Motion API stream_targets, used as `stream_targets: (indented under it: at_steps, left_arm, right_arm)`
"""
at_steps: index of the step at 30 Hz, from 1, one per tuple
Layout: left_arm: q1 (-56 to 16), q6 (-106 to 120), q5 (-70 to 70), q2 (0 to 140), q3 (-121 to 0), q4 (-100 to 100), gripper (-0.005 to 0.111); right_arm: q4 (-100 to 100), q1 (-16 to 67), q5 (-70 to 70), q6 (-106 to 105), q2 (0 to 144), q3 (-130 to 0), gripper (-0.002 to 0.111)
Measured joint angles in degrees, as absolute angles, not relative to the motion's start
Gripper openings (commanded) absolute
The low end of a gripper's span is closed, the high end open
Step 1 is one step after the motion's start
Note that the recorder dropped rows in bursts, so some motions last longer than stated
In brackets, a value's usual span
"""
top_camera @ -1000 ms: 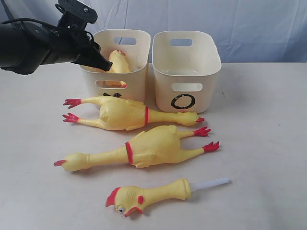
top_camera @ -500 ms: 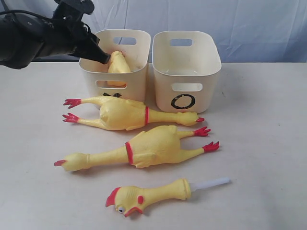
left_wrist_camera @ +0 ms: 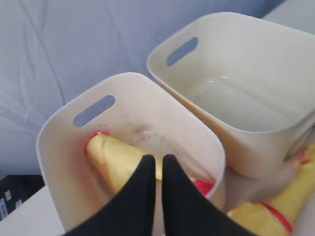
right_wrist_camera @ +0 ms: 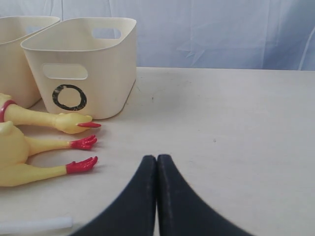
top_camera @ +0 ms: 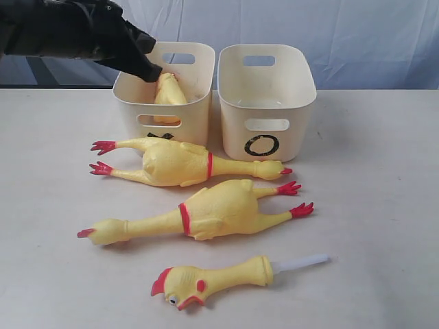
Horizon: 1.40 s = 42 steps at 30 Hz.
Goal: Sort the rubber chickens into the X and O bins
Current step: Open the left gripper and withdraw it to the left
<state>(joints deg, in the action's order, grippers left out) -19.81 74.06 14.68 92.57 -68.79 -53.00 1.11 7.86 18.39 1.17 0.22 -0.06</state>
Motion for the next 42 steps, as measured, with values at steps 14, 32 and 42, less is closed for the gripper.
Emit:
stream_targets:
  at_steps: [14,32,42]
  left_arm:
    - [-19.81,37.04,38.45,84.57,-68.63,-16.02,0.0]
    - [-19.81,33.42,37.18,65.67,-47.69,-16.37,0.0]
    - [-19.81,33.42,34.55,50.63,-38.84,-17.28,0.0]
  right_arm:
    - [1.11,7.86,18.39,1.06,0.22,-0.06,-0.001]
    - [1.11,7.86,18.39,1.06,0.22,-0.06,-0.001]
    - [1.11,7.86,18.39,1.06,0.22,-0.06,-0.001]
